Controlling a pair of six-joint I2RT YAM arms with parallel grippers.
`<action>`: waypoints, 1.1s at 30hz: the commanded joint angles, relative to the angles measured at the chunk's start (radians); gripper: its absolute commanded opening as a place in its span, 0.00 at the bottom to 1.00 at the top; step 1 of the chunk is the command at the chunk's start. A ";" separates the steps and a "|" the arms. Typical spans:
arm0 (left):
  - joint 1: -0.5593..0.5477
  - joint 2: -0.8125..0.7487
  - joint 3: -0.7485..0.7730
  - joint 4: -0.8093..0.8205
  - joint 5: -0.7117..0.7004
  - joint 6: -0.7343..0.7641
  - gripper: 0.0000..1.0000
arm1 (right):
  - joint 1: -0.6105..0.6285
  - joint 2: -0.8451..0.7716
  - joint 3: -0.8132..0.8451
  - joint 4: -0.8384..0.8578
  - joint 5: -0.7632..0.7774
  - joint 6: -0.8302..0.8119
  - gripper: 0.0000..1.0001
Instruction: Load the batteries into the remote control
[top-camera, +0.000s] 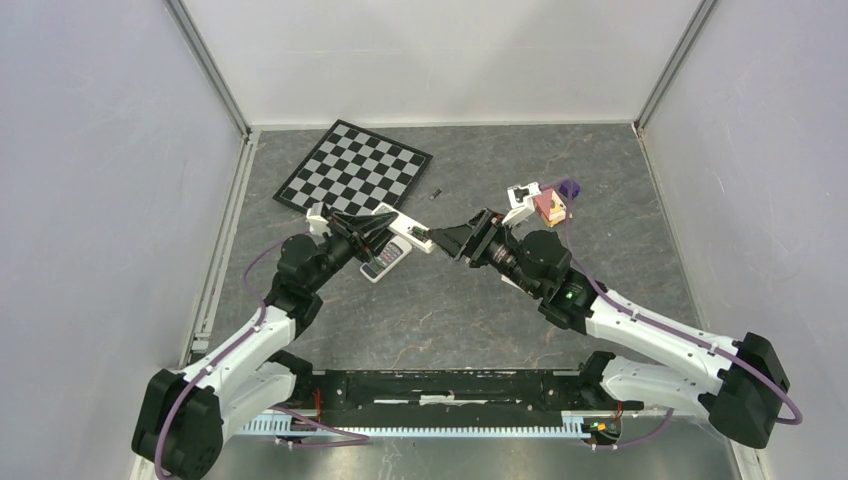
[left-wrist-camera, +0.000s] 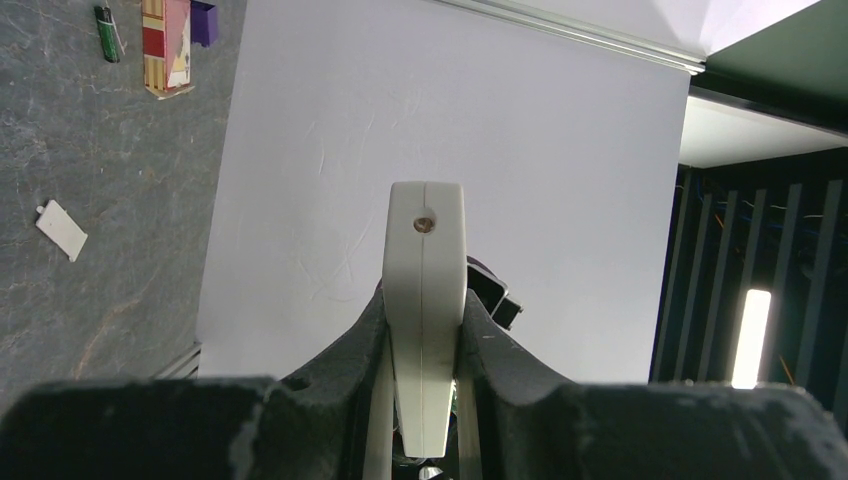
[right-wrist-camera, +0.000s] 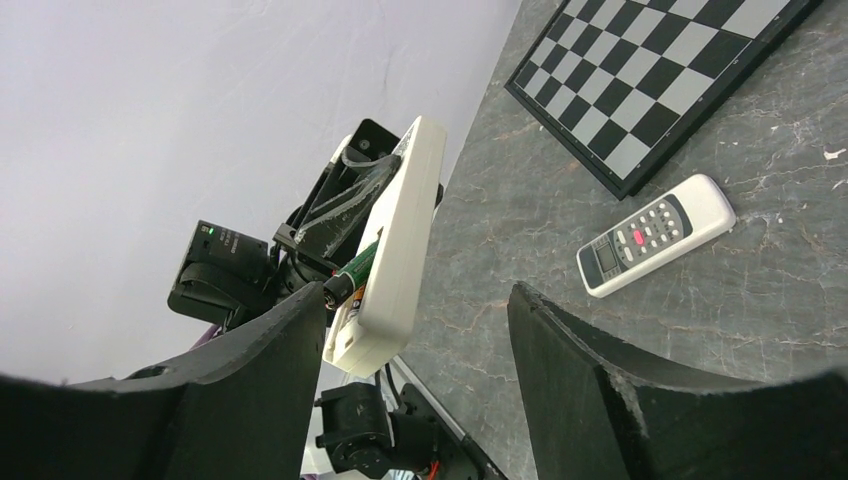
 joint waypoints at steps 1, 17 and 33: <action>0.000 -0.024 0.042 0.062 0.029 0.032 0.02 | 0.003 0.008 0.039 -0.023 0.040 -0.007 0.71; 0.000 -0.019 0.122 0.130 0.085 0.172 0.02 | 0.003 0.055 0.082 -0.207 0.104 -0.042 0.58; 0.000 -0.070 0.254 0.030 0.277 0.634 0.02 | -0.007 0.143 0.137 -0.441 0.162 -0.068 0.46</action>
